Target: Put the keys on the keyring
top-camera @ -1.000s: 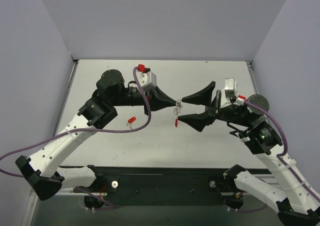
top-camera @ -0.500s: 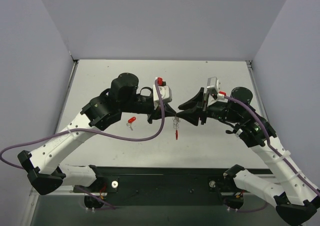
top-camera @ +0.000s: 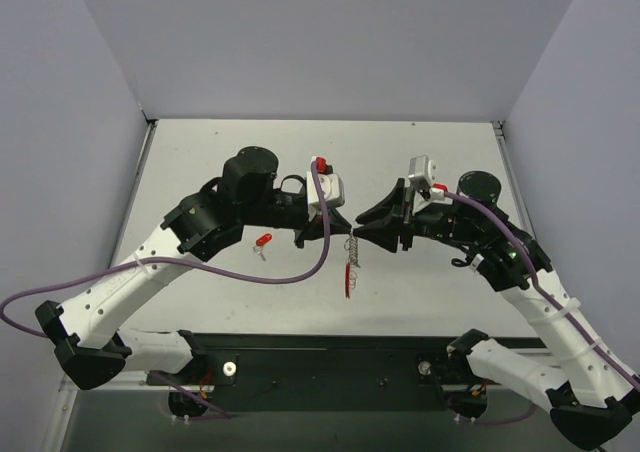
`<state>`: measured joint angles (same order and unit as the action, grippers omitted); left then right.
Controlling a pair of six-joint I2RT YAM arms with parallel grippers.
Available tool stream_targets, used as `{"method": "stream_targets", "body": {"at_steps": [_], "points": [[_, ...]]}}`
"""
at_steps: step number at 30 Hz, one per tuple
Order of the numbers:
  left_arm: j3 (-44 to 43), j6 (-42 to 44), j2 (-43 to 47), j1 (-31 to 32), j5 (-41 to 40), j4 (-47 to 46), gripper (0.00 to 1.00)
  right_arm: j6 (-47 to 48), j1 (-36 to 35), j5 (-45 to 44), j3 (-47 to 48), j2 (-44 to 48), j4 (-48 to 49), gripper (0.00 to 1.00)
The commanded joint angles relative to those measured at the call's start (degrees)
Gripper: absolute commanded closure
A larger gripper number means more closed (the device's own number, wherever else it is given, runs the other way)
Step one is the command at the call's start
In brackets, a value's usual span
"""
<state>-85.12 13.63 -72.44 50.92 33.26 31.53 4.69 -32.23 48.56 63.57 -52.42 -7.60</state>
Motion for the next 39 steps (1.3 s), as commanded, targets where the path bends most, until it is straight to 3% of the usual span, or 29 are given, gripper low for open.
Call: {"method": "stream_targets", "body": {"at_steps": [1,3,6,13,14,15,17,19,23,25,29,35,39], "points": [[-2.6,0.1,1.0,0.2,1.6,-2.4,1.0,1.1,0.3,3.0,2.2,-0.9,0.9,0.72],[-2.4,0.0,1.3,0.3,1.8,-3.0,1.0,1.2,0.3,3.6,2.3,-1.4,0.6,0.78],[-2.0,-0.1,1.9,0.4,2.1,-3.8,1.0,1.1,0.3,3.7,2.8,-2.0,0.3,1.0],[-1.4,-1.1,2.2,0.5,1.8,-4.8,0.98,0.7,0.3,1.3,2.3,-1.6,1.3,1.0],[-1.1,-1.8,2.3,0.4,1.3,-5.2,0.89,0.1,0.3,0.8,1.6,-1.2,2.3,1.0],[-0.3,-2.1,2.6,0.4,1.1,-6.1,0.65,-0.2,0.3,0.4,0.4,-0.1,4.1,1.0],[1.1,-4.0,3.3,0.2,-1.9,-9.2,0.44,-1.4,0.3,-0.3,-0.9,1.0,7.0,1.0],[3.4,-5.0,4.8,0.0,-4.8,-11.3,0.33,-2.0,0.4,-0.8,-2.6,2.7,9.8,1.0],[9.5,-12.2,8.8,-3.9,-5.1,-23.4,0.32,-3.4,0.4,-2.8,-6.4,6.1,16.8,1.0],[15.8,-17.2,12.1,-7.4,0.6,-30.5,0.32,-4.6,0.5,-2.9,-8.5,8.0,19.5,1.0],[25.7,-37.1,14.9,-19.2,12.4,-58.9,0.32,-8.1,0.7,-1.2,-11.5,10.3,29.0,1.0],[28.9,-48.7,12.1,-20.5,20.9,-78.2,0.34,-15.6,0.7,5.8,-13.5,8.4,42.1,1.0],[28.3,-53.9,8.6,-19.9,25.0,-85.9,0.39,-20.8,0.7,8.3,-14.9,5.1,50.4,1.0]]}}
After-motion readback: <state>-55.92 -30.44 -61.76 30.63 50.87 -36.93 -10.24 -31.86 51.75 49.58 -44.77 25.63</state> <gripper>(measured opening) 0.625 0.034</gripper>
